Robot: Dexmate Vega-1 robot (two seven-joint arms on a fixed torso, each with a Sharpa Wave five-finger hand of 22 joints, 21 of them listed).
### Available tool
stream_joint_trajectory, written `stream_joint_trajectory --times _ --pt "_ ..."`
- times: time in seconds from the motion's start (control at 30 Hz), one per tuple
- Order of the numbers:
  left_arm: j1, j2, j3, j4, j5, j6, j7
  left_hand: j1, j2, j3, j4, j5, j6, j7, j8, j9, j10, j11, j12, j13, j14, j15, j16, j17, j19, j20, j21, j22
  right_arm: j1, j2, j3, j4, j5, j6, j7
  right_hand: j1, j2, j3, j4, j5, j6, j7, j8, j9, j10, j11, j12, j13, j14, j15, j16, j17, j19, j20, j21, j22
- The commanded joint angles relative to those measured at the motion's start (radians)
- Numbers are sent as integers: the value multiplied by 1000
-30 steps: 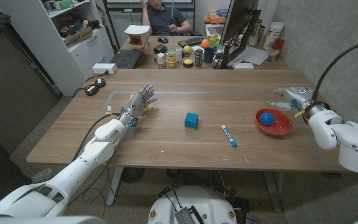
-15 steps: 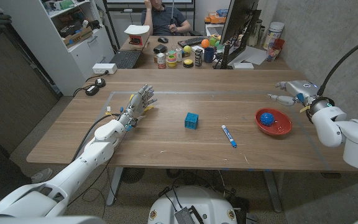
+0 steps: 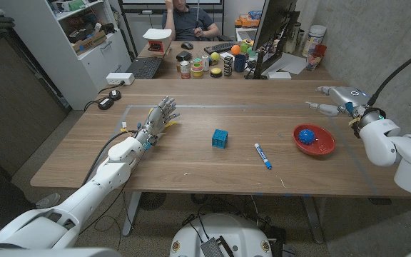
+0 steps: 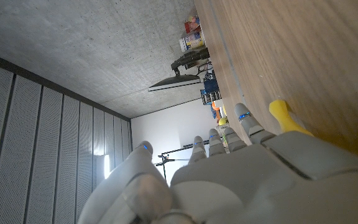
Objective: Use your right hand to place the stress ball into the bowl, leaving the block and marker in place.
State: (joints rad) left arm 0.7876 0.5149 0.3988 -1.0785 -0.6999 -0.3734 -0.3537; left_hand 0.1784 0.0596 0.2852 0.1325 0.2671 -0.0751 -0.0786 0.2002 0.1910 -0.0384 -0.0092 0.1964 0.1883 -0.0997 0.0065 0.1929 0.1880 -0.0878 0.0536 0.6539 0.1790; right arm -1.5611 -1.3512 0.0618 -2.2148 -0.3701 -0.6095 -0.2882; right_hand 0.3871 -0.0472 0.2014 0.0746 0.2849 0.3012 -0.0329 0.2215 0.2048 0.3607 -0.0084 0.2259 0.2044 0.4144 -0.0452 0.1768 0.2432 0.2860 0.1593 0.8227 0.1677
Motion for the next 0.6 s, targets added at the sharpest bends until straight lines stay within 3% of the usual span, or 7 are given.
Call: stream_joint_trajectory --times 0.03,0.3,0.6 --pt "-14 -7 -1 27 -2 -5 -14 1 13 -3 -3 6 -9 -5 4 3 -7 3 5 2 -8 -1 -2 2 5 1 -6 2 28 129 28 4 -108 62 53 -7 -3 -11 1 0 -34 0 -12 0 -62 10 -22 2 -73 8 -4 -11 -33 14 -37 3" --pt "-23 -11 0 44 -2 -6 -21 1 13 -5 -3 6 -9 -5 4 3 -7 2 5 2 -8 -1 -2 2 6 0 -8 3 47 178 26 14 -163 96 54 -9 -1 -24 0 1 -37 1 -10 0 -172 24 -36 -1 -226 50 -5 -30 -138 47 -128 3" --pt "-29 -16 -1 57 -2 -10 -26 1 13 -6 -3 6 -9 -5 4 3 -6 3 5 2 -8 -2 -2 2 6 1 -10 3 67 219 30 26 -205 144 53 -16 0 -34 3 0 -92 11 -26 1 -222 27 -37 -2 -275 69 1 -35 -180 55 -173 3"
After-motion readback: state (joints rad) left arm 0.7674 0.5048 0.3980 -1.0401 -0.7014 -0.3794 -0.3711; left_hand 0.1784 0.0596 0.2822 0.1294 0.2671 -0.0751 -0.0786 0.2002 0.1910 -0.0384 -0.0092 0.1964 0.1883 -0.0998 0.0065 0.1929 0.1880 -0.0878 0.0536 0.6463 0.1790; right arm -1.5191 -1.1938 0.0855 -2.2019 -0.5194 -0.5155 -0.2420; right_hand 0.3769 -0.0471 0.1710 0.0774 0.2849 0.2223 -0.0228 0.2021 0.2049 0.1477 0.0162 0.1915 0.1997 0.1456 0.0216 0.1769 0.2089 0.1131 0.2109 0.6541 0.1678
